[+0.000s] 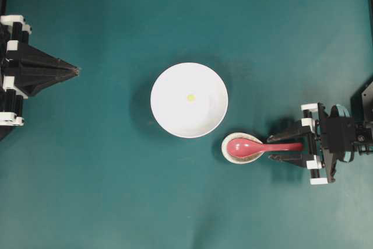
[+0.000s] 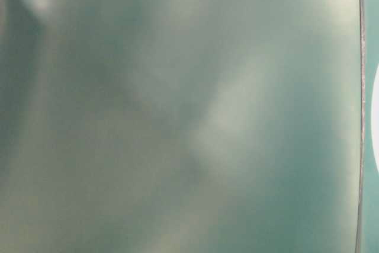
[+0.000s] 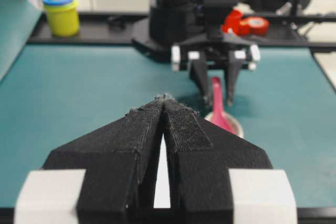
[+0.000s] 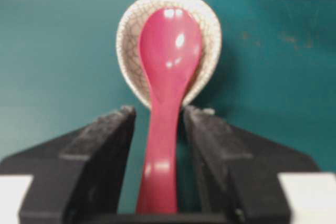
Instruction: Scoop the yellow hexagonal prism block from the bowl with a spoon using the right arm.
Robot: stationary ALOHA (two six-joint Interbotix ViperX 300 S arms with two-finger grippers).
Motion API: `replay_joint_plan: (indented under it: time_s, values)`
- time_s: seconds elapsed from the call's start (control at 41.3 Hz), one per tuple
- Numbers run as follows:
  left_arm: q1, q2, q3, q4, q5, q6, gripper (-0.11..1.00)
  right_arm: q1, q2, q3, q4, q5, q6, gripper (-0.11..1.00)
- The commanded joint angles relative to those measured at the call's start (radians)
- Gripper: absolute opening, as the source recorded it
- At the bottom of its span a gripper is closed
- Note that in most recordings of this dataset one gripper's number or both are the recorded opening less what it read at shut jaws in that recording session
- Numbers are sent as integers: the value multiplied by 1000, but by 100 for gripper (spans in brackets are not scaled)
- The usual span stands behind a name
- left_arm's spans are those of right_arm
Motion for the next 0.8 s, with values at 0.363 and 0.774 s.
replay_joint_plan:
  time_s: [0.363, 0.774]
  values:
    - [2, 8, -18, 2, -8, 0, 0, 5, -8, -9, 23, -6, -12, 44]
    - [2, 8, -18, 3, -8, -2, 0, 2, -101, -6, 23, 40, -26, 23]
